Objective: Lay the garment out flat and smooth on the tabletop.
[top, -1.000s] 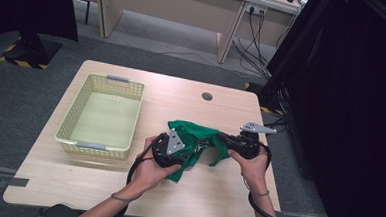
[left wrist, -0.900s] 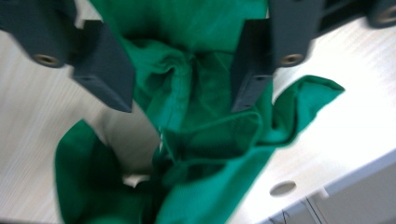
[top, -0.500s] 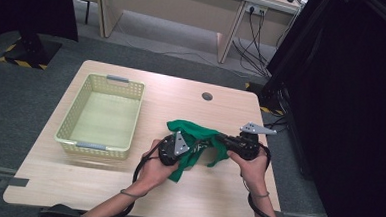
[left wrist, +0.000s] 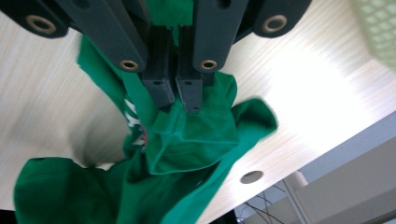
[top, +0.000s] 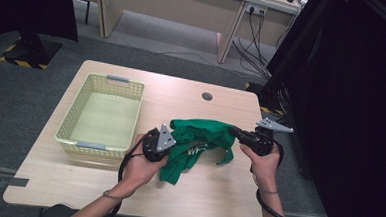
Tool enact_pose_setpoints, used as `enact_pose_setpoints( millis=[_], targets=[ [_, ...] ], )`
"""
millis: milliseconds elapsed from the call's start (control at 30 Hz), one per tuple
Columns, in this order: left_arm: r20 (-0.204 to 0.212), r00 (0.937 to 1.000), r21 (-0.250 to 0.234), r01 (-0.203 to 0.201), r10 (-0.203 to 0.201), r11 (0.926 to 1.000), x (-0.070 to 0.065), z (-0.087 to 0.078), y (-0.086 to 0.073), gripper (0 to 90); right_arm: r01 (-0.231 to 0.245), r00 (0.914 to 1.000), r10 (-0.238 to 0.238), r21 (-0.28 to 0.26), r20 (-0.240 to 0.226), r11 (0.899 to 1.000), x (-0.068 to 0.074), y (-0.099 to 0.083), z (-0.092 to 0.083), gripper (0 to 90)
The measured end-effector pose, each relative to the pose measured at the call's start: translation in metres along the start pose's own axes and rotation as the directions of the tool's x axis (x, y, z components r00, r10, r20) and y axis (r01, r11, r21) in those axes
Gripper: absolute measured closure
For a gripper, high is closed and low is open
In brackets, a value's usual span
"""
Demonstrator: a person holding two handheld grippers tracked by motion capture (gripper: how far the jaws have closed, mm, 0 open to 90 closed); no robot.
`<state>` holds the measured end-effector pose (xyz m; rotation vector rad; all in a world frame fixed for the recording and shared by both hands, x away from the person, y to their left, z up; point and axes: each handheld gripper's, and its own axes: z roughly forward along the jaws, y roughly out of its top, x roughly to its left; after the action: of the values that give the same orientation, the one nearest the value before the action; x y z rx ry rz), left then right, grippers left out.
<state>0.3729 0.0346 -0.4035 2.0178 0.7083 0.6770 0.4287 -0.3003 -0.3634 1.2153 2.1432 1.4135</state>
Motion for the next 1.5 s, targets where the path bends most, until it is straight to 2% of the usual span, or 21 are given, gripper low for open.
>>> enact_pose_setpoints(
  millis=[233,400,567,700,767,833,900,933,1033,1067,1100,1167,1233,1300,1367,1500],
  targets=[
    [-0.024,0.9986,-0.019,0.047,-0.048,0.9987,0.015,-0.017,-0.006,86.3,-0.058,0.9968,0.058,-0.008,0.054,0.998,-0.019,-0.001,-0.005,86.2],
    [-0.055,0.9965,-0.031,0.061,-0.063,0.9977,0.024,-0.023,-0.005,86.2,-0.087,0.9914,0.088,-0.008,0.097,0.996,-0.029,0.000,-0.007,85.8],
    [-0.064,0.9943,-0.029,0.084,-0.085,0.9961,0.028,-0.023,-0.005,86.1,-0.118,0.9823,0.113,0.027,0.149,0.993,-0.037,-0.002,0.000,84.4],
    [-0.067,0.9943,-0.016,0.082,-0.083,0.9965,0.027,-0.020,-0.006,85.8,-0.150,0.9705,0.134,0.063,0.200,0.987,-0.047,-0.005,0.009,82.9],
    [-0.063,0.9946,-0.002,0.082,-0.082,0.9966,0.026,-0.017,-0.006,85.6,-0.148,0.9655,0.124,0.095,0.229,0.984,-0.051,-0.006,0.016,79.1],
    [-0.066,0.9949,0.013,0.078,-0.077,0.9969,0.025,-0.013,-0.007,85.2,-0.152,0.9564,0.113,0.128,0.270,0.980,-0.053,-0.008,0.022,74.7],
    [-0.065,0.9946,0.016,0.082,-0.081,0.9965,0.025,-0.010,-0.008,84.8,-0.148,0.9490,0.101,0.138,0.299,0.979,-0.053,-0.010,0.026,67.6],
    [-0.068,0.9943,0.015,0.083,-0.082,0.9964,0.025,-0.009,-0.008,84.6,-0.140,0.9455,0.091,0.137,0.312,0.981,-0.051,-0.011,0.025,67.2],
    [-0.078,0.9937,0.017,0.082,-0.080,0.9965,0.026,-0.007,-0.008,84.5,-0.093,0.9460,0.050,0.119,0.320,0.989,-0.040,-0.011,0.020,65.1],
    [-0.082,0.9933,0.014,0.083,-0.081,0.9965,0.026,-0.007,-0.007,84.4,-0.068,0.9497,0.030,0.112,0.312,0.991,-0.036,-0.011,0.017,65.1],
    [-0.084,0.9930,0.014,0.084,-0.083,0.9963,0.026,-0.007,-0.007,84.3,-0.054,0.9576,0.020,0.111,0.287,0.992,-0.030,-0.011,0.014,65.1],
    [-0.087,0.9926,0.013,0.086,-0.085,0.9962,0.026,-0.007,-0.006,84.0,-0.006,0.9735,-0.024,0.132,0.228,0.991,-0.017,-0.013,0.010,64.7],
    [-0.090,0.9928,0.016,0.081,-0.079,0.9966,0.026,-0.006,-0.005,83.6,0.026,0.9852,-0.050,0.148,0.164,0.989,-0.004,-0.019,0.007,64.0],
    [-0.091,0.9930,0.019,0.077,-0.075,0.9968,0.026,-0.005,-0.005,83.5,0.051,0.9899,-0.074,0.182,0.121,0.982,0.006,-0.027,0.008,63.5],
    [-0.090,0.9936,0.027,0.071,-0.068,0.9971,0.025,-0.005,-0.005,83.7,0.058,0.9945,-0.075,0.218,0.073,0.974,0.011,-0.035,0.010,62.8],
    [-0.095,0.9938,0.034,0.061,-0.057,0.9976,0.023,-0.002,-0.005,83.8,0.084,0.9955,-0.093,0.279,0.019,0.957,0.021,-0.052,0.021,61.8]
  ],
)
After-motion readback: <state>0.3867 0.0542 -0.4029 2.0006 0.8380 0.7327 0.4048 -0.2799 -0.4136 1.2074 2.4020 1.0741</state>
